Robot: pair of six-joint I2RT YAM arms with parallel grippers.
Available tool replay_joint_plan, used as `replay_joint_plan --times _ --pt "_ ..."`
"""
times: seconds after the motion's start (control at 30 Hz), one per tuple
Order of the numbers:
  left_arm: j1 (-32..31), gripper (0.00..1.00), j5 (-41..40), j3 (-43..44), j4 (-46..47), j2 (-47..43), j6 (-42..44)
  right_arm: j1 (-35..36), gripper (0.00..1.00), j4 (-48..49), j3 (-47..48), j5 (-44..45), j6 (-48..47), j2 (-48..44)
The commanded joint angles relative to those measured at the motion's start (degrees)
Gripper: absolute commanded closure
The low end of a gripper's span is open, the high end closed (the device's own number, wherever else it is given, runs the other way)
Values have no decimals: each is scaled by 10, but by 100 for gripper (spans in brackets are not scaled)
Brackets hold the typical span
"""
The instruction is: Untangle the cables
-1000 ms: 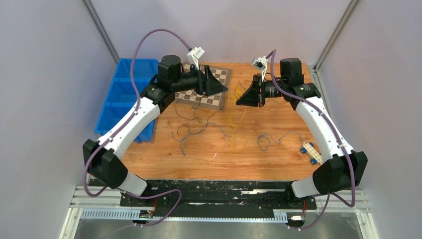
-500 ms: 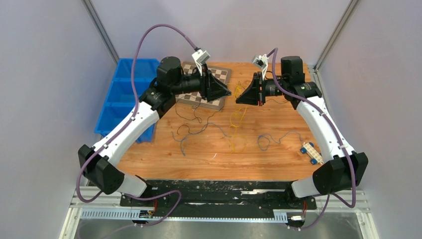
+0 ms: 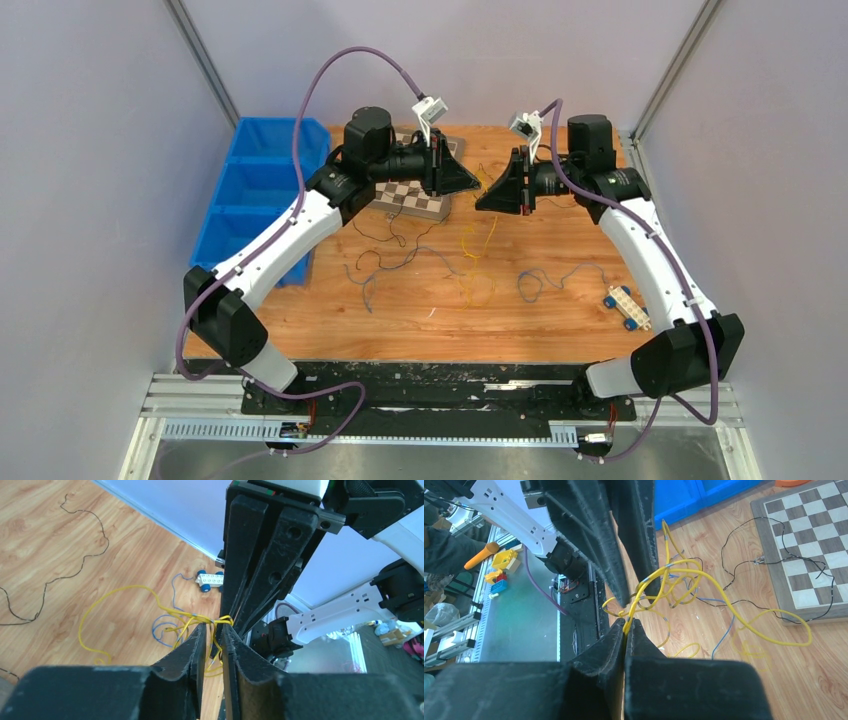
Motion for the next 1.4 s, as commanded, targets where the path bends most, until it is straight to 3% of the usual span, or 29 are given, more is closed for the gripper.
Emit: replay_joint_plan --times 0.0,0.03,0.1,0.47,0.87,1.37 --pt "-1 84 21 46 -6 3 -6 2 100 24 -3 -21 -7 -18" --pt "-1 97 23 48 -6 2 -6 1 100 24 -4 -19 -6 -17" --pt "3 100 31 46 7 -8 -11 -6 98 23 -11 -16 -5 -16" --pt "85 100 54 88 115 -69 -98 -105 91 23 -83 9 -50 15" --pt "169 100 22 309 176 -33 -149 -247 100 24 -98 71 -89 138" --pt "223 100 -38 430 192 -15 -134 -266 100 53 -147 255 -96 211"
